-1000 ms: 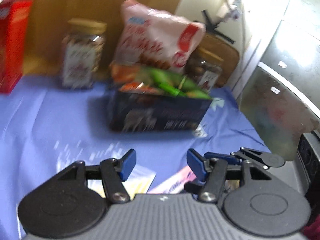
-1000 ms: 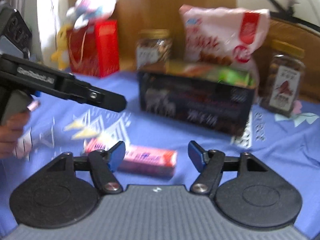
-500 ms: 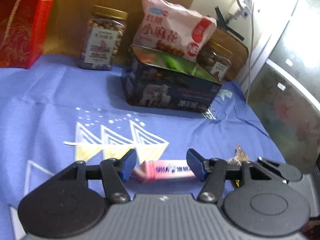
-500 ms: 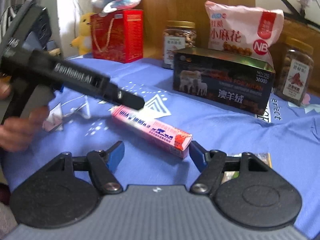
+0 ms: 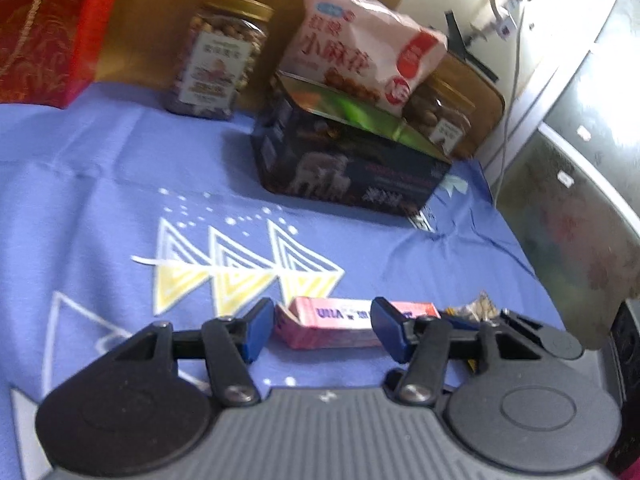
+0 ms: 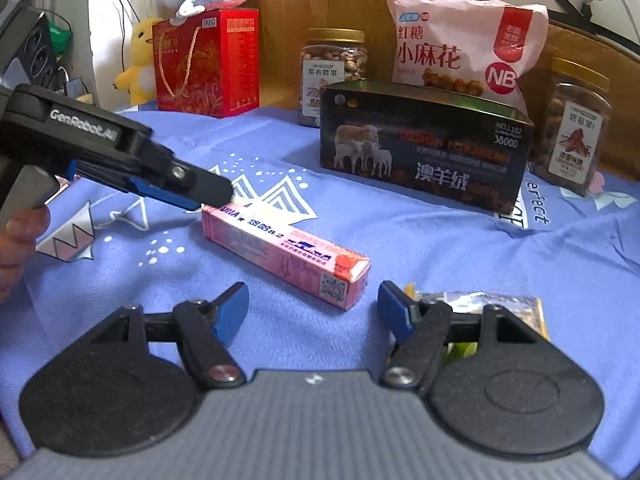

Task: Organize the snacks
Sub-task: 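Grasp the pink UHA candy box with the left tool, then lift the pink candy box into the black tin and open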

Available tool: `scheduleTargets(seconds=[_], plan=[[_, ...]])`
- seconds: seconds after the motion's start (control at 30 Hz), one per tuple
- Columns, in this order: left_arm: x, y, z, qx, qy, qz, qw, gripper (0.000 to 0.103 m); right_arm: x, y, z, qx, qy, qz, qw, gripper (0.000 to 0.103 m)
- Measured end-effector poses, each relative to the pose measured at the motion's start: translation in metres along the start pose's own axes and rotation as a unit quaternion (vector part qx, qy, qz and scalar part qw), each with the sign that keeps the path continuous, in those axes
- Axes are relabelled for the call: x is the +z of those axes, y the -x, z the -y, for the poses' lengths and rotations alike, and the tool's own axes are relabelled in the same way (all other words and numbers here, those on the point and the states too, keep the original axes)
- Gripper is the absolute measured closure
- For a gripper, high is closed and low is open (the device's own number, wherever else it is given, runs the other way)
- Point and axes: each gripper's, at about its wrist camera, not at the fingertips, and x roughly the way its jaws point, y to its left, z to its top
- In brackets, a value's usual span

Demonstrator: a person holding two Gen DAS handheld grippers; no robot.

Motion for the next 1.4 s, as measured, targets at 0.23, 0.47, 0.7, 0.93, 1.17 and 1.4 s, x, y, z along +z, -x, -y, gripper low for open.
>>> scheduleTargets(seconds=[0.23,0.47,0.7,0.93,1.17,1.4], plan=[[-0.013,0.001,0.016,0.0,-0.035,-0.01,0.9993,0.055,-0.002,0.004,-0.004,-0.018,0.005,0.005,1.0,0.039],[-0.018,0.02,0.017,-0.01,-0.033,-0.01,0.9994,0.055,0.001,0.016,-0.012,-0.036,0.026,0.013,0.999,0.055],[0.017,0.016,0.03,0.011,-0.057,0.005,0.9983,0.055,0.023,0.005,-0.003,-0.06,0.027,0.025,0.997,0.058],[0.076,0.013,0.059,0.004,-0.122,0.069,0.9901,0.055,0.07,0.008,0.036,-0.092,-0.006,0.093,0.991,0.058],[0.132,-0.035,0.065,0.02,-0.128,0.086,0.9878,0.055,0.104,-0.021,0.071,-0.133,-0.013,0.113,0.985,0.058],[0.163,-0.094,0.041,0.045,-0.087,0.054,0.9937,0.055,0.121,-0.067,0.102,-0.131,-0.016,0.086,0.988,0.054]])
